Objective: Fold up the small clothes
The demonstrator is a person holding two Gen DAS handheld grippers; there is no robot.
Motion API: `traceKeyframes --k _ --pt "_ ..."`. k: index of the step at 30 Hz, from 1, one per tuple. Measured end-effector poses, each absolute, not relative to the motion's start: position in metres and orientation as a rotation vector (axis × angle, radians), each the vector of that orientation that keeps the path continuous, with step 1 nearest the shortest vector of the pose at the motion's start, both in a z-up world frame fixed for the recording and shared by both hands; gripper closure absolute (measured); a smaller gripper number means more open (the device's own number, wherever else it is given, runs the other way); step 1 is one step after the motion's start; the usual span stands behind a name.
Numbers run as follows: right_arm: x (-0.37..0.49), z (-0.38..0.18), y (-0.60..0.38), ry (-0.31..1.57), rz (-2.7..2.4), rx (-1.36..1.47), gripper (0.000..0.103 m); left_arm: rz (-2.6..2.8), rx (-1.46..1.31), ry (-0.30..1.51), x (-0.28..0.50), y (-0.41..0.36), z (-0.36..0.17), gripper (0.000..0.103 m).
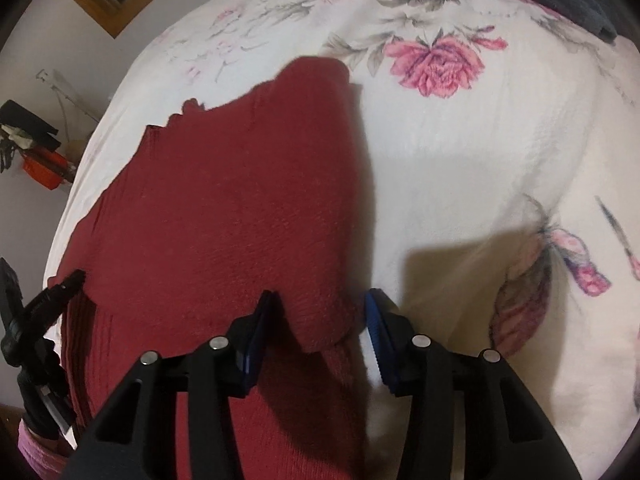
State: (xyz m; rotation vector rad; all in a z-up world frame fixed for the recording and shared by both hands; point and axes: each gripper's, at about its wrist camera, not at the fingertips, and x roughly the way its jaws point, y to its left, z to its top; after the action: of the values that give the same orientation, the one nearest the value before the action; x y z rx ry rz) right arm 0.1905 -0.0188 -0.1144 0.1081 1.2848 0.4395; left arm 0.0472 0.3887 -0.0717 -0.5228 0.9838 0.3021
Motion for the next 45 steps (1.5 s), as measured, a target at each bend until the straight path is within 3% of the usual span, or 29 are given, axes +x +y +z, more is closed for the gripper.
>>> traceKeyframes --k 3,7,18,25,34,45 --pt "0.183 -0.085 -0.024 1.210 0.440 0.102 0.056 0.359 -0.431 0.921 0.039 0.390 -0.041 0.072" --pt "0.176 -0.050 -0.013 1.147 0.515 0.130 0.052 0.294 -0.403 0.884 0.048 0.374 -0.015 0.056" --pt "0.178 -0.115 0.020 1.307 0.512 0.069 0.052 0.209 -0.429 1.104 0.079 0.350 -0.096 0.057" --pt "0.171 -0.102 0.024 1.285 0.513 0.065 0.049 0.181 -0.497 1.074 0.068 0.362 -0.085 0.057" --pt "0.132 -0.059 0.049 1.247 0.647 0.020 0.036 0.322 -0.523 1.010 -0.032 0.452 -0.041 0.037" --pt "0.087 -0.090 0.110 1.298 0.728 -0.081 0.034 0.636 -0.741 0.945 -0.155 0.601 -0.057 0.034"
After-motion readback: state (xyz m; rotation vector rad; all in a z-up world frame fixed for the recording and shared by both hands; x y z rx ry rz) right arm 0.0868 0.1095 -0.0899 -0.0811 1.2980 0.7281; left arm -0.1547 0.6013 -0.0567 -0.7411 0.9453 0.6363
